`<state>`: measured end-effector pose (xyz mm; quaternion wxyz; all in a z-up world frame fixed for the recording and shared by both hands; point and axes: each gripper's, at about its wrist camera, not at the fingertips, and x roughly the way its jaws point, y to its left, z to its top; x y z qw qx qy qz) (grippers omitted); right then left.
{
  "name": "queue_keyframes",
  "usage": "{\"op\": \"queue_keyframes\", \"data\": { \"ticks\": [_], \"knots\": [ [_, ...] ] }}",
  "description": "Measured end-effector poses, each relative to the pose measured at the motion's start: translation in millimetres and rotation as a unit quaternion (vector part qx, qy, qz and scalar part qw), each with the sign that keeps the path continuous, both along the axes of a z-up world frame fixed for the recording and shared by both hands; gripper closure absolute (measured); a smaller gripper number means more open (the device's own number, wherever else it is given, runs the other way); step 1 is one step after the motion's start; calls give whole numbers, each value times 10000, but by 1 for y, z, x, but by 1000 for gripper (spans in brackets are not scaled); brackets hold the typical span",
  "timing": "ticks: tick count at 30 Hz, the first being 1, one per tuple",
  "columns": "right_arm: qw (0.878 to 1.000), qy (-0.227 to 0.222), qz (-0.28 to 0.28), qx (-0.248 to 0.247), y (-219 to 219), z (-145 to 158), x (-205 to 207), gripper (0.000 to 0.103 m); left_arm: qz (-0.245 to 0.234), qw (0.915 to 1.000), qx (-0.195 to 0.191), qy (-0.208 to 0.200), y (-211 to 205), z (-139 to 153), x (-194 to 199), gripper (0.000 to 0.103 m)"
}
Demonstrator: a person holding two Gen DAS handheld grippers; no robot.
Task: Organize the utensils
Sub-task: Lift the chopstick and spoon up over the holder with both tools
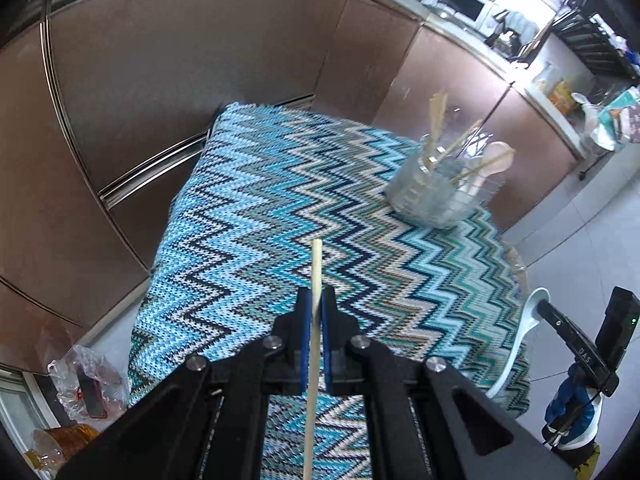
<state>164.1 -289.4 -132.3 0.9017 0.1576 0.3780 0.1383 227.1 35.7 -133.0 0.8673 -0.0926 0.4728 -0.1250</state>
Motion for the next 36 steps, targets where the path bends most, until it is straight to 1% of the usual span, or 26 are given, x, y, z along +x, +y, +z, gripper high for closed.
{"op": "queue_keyframes", "data": {
  "ticks": [9, 12, 17, 19, 24, 27, 33, 36],
  "knots": [
    [9992, -303, -162, -195, 5, 28, -31, 97, -151, 9980, -289, -537, -5, 30, -22, 99],
    [9986, -374, -201, -304, 5, 35, -38, 97, -199, 9963, -296, -777, -10, 40, -29, 99],
    [9976, -490, -286, -391, 1, 41, -41, 97, -225, 9908, -351, -1285, -18, 59, -40, 99],
    [9971, -554, -285, -438, 3, 44, -41, 97, -208, 9889, -370, -1427, -21, 65, -41, 99],
    [9957, -711, -242, -549, 7, 48, -37, 97, -176, 9843, -424, -1705, -31, 76, -38, 99],
    [9948, -827, -217, -549, 8, 53, -31, 97, -182, 9817, -533, -1818, -39, 82, -33, 99],
    [9902, -1222, -183, -658, 13, 75, -12, 97, -187, 9753, -732, -2074, -62, 96, -13, 99],
    [9862, -1480, -174, -717, 16, 89, -2, 97, -172, 9697, -803, -2301, -76, 108, 1, 99]
  ]
}}
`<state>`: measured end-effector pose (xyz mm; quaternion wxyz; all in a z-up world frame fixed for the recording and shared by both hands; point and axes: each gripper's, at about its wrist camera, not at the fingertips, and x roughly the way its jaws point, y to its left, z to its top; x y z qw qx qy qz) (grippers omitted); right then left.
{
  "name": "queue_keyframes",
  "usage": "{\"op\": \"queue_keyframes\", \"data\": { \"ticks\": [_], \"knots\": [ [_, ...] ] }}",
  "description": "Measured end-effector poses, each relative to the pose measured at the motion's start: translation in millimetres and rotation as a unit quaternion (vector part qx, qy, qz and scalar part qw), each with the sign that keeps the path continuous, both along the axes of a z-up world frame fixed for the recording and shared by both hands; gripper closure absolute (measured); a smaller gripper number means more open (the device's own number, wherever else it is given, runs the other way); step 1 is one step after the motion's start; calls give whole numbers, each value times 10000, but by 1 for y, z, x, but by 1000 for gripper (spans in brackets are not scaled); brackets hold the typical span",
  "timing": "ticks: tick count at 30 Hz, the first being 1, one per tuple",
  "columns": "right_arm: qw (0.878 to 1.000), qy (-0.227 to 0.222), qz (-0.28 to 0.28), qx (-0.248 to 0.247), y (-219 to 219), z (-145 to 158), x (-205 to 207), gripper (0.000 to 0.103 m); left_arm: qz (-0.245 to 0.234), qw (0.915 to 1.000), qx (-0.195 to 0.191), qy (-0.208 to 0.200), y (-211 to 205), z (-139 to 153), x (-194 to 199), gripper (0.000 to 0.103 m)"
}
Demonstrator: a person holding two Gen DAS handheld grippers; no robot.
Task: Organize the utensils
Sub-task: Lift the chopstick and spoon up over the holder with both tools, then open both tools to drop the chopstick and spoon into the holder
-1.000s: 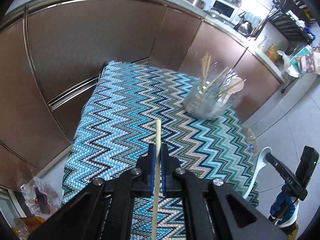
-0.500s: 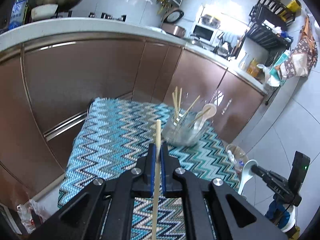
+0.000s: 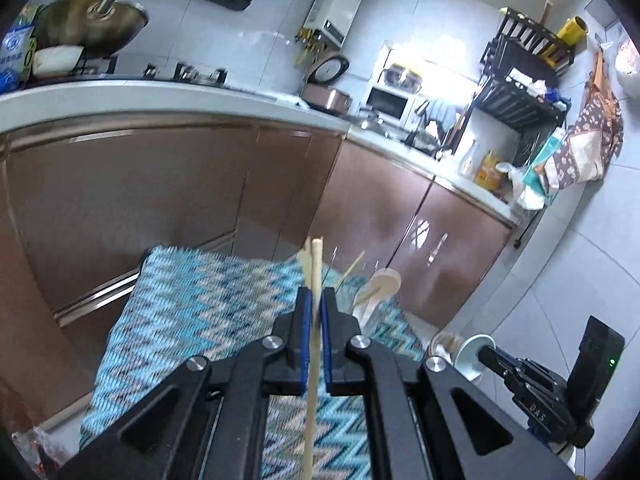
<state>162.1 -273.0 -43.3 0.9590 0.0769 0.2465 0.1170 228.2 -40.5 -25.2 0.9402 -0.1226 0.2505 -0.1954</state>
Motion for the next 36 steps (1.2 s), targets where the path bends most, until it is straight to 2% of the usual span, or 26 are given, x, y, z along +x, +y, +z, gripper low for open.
{"op": "queue_keyframes", "data": {
  "ticks": [7, 13, 17, 23, 28, 36],
  "knots": [
    [9961, -856, -8, -215, 6, 45, 39, 97, 184, 9973, -321, -630, -27, 28, 48, 99],
    [9867, -1522, -170, -548, 14, 65, 88, 97, 393, 9927, -344, -1088, -58, 31, 99, 99],
    [9820, -1730, -213, -733, 19, 58, 123, 97, 517, 9893, -415, -1303, -72, 24, 125, 99],
    [9820, -1707, -257, -763, 16, 35, 157, 97, 713, 9867, -547, -1353, -85, -3, 159, 99],
    [9816, -1654, -280, -917, 19, 17, 168, 97, 848, 9854, -562, -1368, -92, -27, 173, 99],
    [9734, -1751, -315, -1444, 36, -8, 167, 97, 973, 9815, -513, -1570, -96, -55, 170, 99]
  ]
}}
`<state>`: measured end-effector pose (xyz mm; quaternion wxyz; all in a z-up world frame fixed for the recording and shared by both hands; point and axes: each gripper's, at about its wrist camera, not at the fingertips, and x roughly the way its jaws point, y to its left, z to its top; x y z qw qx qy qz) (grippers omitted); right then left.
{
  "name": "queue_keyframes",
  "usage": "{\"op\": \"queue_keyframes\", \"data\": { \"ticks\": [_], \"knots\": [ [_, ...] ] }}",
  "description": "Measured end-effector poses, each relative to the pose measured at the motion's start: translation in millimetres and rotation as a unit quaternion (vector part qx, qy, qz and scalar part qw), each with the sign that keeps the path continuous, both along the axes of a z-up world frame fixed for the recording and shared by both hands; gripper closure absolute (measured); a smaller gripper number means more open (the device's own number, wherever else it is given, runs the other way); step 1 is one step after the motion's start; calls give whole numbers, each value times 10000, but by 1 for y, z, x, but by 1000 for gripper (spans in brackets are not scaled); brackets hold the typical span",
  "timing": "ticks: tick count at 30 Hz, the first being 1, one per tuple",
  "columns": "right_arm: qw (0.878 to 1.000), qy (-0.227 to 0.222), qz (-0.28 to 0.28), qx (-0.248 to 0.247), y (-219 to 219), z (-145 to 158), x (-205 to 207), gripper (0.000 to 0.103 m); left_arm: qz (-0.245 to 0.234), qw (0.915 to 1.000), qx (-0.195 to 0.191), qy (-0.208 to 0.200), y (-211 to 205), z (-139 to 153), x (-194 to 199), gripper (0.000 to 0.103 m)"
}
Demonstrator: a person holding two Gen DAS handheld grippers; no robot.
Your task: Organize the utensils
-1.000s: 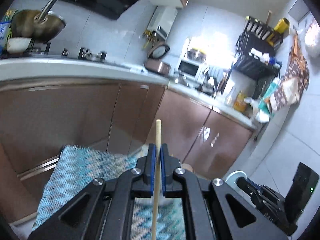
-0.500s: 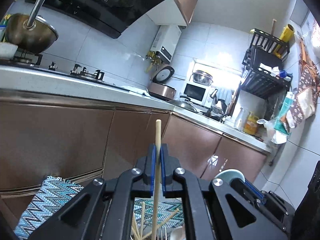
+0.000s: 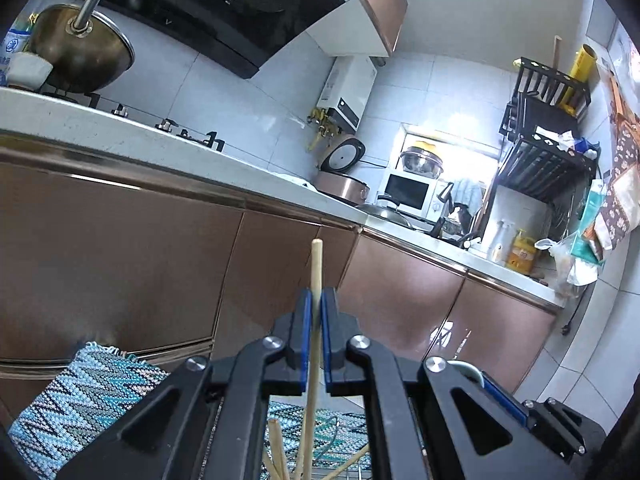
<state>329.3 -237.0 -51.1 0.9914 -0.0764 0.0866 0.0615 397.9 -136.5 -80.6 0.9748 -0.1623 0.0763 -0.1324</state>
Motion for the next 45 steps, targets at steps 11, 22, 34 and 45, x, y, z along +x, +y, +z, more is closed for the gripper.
{"op": "queue_keyframes", "data": {
  "ticks": [11, 22, 34, 45],
  "knots": [
    [9992, 342, 58, 185, 1, -24, -6, 78, 72, 9997, 8, 252, 16, -18, -15, 72],
    [9976, 168, -245, 620, -10, 11, -53, 55, 357, 9953, 534, 730, 47, 11, -65, 55],
    [9944, 157, -492, 918, 5, 43, -136, 18, 575, 9854, 1418, 748, 67, 46, -166, 48],
    [9919, 277, -912, 840, 15, 50, -197, 0, 711, 9791, 1830, 536, 92, 65, -249, 36]
  ]
}}
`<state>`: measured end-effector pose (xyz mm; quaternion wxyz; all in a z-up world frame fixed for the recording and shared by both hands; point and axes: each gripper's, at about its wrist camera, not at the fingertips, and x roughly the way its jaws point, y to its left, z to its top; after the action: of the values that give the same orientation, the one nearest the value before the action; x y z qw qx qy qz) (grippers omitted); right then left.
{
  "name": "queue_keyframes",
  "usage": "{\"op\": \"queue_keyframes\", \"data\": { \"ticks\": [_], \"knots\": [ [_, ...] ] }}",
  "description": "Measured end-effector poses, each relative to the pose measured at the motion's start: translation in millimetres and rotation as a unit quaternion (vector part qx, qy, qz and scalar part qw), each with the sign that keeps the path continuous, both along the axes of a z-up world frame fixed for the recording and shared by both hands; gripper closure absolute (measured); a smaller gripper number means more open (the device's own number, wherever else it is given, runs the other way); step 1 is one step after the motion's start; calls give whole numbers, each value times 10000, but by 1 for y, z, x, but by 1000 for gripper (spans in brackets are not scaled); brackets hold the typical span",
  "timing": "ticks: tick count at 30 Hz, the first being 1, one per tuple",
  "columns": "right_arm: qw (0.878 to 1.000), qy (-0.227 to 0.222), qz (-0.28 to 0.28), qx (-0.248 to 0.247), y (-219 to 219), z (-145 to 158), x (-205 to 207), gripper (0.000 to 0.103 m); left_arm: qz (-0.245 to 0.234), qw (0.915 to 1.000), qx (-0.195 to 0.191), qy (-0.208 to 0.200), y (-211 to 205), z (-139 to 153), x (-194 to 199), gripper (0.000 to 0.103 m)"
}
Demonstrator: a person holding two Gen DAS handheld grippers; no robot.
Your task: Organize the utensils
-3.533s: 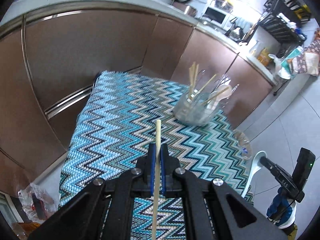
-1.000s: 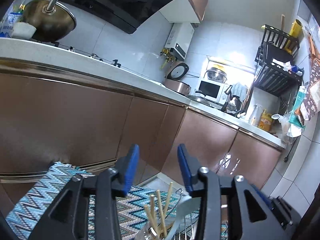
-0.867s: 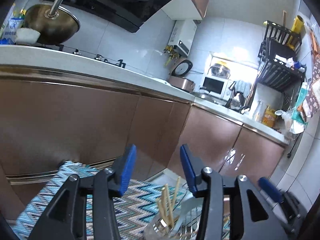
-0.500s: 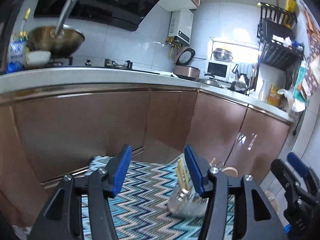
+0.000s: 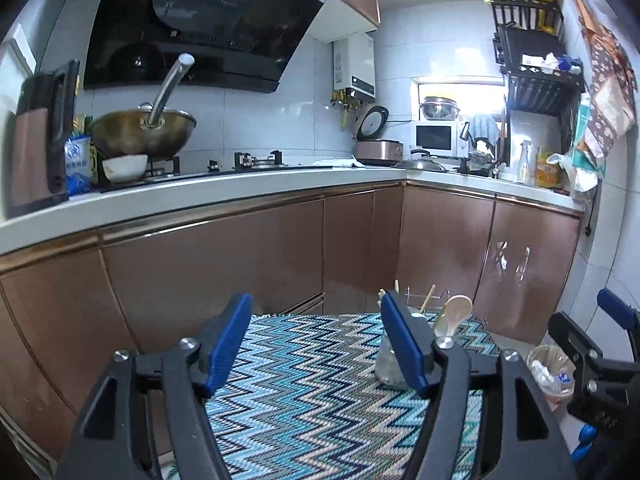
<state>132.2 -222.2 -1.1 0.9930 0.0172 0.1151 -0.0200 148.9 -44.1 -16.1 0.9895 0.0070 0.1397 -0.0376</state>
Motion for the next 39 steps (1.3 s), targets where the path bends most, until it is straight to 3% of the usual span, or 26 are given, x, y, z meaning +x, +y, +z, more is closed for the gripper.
{"op": "queue_keyframes", "data": {
  "ticks": [4, 16, 39],
  "knots": [
    [9999, 79, -138, -58, 3, -1, -17, 0, 64, 9999, 81, -21, 7, 1, -19, 31],
    [9993, 143, -226, -249, 10, -1, -49, 0, 142, 9999, 70, 44, 21, -6, -46, 30],
    [9983, 289, -490, -157, 2, -11, -69, 0, 305, 9992, 260, -2, 23, -12, -71, 30]
  ]
}}
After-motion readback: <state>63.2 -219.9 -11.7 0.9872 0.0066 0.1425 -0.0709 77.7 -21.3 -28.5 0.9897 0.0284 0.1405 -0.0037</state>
